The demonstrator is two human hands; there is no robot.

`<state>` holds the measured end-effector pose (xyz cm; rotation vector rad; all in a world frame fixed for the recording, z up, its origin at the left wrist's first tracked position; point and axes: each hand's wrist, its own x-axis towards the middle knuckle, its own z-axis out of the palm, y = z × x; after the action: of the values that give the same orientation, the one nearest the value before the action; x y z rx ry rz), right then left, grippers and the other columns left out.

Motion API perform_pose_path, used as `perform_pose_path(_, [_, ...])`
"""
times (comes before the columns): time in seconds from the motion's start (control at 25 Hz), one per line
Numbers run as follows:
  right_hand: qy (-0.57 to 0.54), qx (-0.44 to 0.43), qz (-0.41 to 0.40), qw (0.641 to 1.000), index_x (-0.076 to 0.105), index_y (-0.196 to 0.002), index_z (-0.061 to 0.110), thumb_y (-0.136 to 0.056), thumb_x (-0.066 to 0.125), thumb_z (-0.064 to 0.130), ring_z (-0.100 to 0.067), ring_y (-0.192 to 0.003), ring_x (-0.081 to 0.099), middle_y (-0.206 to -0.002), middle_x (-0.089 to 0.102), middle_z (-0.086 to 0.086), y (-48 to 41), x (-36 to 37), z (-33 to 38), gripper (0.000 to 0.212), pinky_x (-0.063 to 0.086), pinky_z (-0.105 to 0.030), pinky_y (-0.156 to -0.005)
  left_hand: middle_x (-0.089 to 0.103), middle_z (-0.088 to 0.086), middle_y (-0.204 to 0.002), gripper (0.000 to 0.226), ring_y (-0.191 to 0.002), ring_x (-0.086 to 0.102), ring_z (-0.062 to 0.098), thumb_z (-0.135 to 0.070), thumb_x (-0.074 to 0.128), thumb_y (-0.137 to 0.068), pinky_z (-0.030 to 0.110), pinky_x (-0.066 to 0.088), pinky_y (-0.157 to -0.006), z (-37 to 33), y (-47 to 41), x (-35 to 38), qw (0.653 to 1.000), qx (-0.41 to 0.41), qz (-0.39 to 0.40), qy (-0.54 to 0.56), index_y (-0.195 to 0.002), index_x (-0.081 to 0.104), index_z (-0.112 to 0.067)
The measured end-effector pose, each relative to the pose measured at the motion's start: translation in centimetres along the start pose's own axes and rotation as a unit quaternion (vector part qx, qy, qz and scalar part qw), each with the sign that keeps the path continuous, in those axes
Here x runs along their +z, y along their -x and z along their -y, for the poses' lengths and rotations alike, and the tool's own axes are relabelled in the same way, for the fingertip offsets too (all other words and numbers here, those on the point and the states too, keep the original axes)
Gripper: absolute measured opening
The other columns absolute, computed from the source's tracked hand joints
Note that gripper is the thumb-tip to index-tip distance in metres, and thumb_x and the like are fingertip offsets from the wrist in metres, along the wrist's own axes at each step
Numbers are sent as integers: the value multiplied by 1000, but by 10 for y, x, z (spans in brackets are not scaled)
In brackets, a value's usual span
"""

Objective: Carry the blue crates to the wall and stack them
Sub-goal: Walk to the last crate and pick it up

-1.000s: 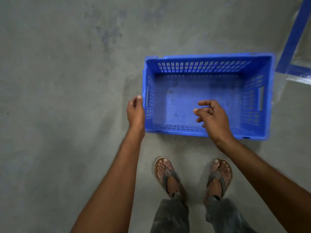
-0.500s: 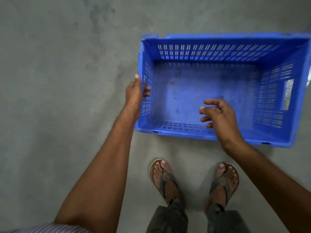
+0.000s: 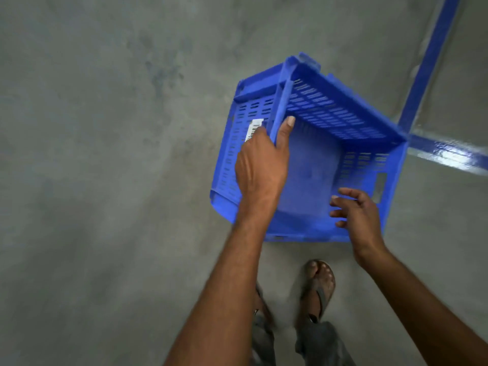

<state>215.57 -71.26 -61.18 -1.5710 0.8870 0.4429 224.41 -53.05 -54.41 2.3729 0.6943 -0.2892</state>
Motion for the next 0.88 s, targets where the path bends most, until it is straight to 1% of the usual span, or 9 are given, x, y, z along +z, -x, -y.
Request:
perform_pose_path(0.08, [-10,12,-13,1000,57,-111,18,-92,63,10,-13,-62,58,-85,68,-4,-2,-10,4,22,40,-25,-55,70,18,-112,63,-104,62,41,-63,37,-100,41,40,-73,-24,12,-6,998,39,-7,-42,-118,60,-8])
perform_pose_path(0.2, [-49,41,-44,997,57,-113,18,-92,61,9,-14,-64,56,-86,66,-3,-12,-23,5,23,38,-26,-56,69,18,-109,56,-101,63,40,-57,39,-103,37,29,-69,-45,21,-8,995,75,-5,-69,-116,57,-6])
perform_pose_path(0.36, [-87,78,-103,988,56,-114,18,-91,62,14,-12,-71,54,-92,64,-3,-32,-41,-11,24,38,-26,-59,69,12,-101,54,-94,65,36,-58,36,-103,36,32,-65,-64,32,-6,989,120,-16,-88,-113,54,-9])
perform_pose_path(0.44, [-82,92,-129,984,60,-118,12,-78,71,24,-12,-72,51,-96,62,-5,-39,-48,-18,43,38,-26,-59,70,11,-95,53,-88,66,35,-58,36,-103,36,33,-63,-73,31,-6,981,153,-40,-112,-112,56,-10])
perform_pose_path(0.52, [-93,105,-144,980,62,-122,7,-63,70,33,-14,-76,52,-100,61,-5,-55,-56,-28,65,39,-28,-63,70,12,-87,52,-79,67,34,-57,40,-103,34,31,-60,-83,28,-7,969,191,-77,-135,-108,60,-9])
perform_pose_path(0.6, [-98,126,-149,976,61,-127,11,-59,68,40,-20,-99,56,-120,62,-4,-72,-59,-36,75,43,-33,-77,71,11,-86,51,-77,68,34,-57,42,-102,34,30,-59,-93,23,-11,957,226,-96,-154,-107,62,-10])
perform_pose_path(0.68, [-103,144,-134,975,57,-133,13,-69,69,41,-23,-122,51,-136,57,-4,-82,-54,-34,71,39,-36,-92,71,10,-89,50,-80,68,33,-57,38,-103,34,30,-60,-100,20,-12,947,256,-87,-173,-111,61,-13])
perform_pose_path(0.76, [-119,155,-108,975,51,-140,12,-90,61,34,-22,-131,46,-145,50,-7,-89,-45,-30,55,31,-33,-95,71,8,-91,52,-83,67,34,-59,34,-103,35,28,-61,-102,16,-12,939,274,-80,-192,-115,60,-15])
perform_pose_path(0.88, [-139,199,-86,966,39,-151,15,-102,44,41,-23,-143,36,-156,39,-10,-116,-37,-42,56,26,-35,-110,61,7,-85,54,-83,65,36,-61,32,-103,36,26,-62,-99,9,-11,931,287,-91,-206,-115,58,-15])
